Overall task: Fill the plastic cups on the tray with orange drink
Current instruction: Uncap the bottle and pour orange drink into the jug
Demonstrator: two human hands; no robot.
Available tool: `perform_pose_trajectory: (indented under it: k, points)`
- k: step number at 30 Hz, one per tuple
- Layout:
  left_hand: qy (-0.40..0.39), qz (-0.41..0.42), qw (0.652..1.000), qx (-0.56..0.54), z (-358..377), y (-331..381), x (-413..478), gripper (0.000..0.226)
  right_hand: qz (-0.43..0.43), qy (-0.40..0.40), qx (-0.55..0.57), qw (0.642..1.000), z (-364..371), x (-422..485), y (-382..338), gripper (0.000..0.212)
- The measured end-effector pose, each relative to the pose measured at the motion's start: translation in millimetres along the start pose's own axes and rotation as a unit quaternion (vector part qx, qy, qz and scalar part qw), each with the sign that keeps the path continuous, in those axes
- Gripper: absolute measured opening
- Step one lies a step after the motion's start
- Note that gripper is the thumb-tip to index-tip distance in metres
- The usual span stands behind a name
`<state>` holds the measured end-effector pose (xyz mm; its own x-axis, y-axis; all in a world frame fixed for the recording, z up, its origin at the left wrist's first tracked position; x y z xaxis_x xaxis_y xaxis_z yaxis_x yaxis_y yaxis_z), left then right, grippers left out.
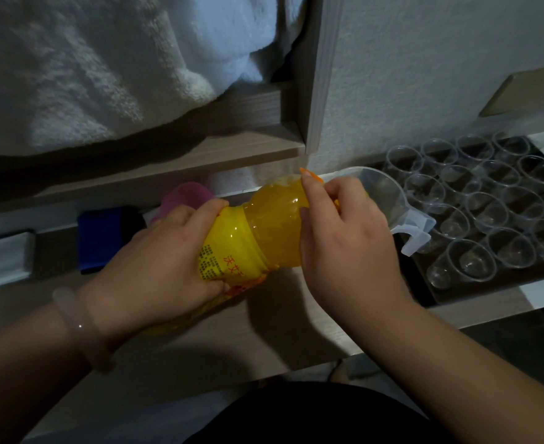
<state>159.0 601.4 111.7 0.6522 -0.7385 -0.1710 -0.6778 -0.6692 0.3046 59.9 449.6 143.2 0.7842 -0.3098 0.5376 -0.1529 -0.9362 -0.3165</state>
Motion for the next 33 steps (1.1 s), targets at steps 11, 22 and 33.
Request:
perform_pose_trajectory:
  k: [11, 22, 33]
  points:
    - [0.008, 0.002, 1.0, 0.008, -4, 2, -2, 0.105, 0.002, 0.003, 0.011, 1.0, -2, -1, -1, 0.044]
    - [0.002, -0.003, 1.0, 0.025, -9, 5, -2, 0.104, 0.008, 0.007, 0.01, 1.0, -6, 0, -1, 0.043]
    - [0.004, -0.002, 0.999, 0.032, -12, 7, 0, 0.103, 0.009, 0.003, 0.003, 1.0, -8, 0, 0, 0.043]
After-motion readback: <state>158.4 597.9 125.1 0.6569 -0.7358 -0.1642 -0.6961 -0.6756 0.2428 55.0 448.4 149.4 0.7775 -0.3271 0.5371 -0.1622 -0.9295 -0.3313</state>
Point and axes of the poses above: each hand's wrist, its own x-axis towards the middle knuckle, its own z-axis out of the palm, y = z × x, the point moved 8 cm from there along x, towards the middle knuckle, and after that the axes turned 1 degree about z, right-handed, at the moved point
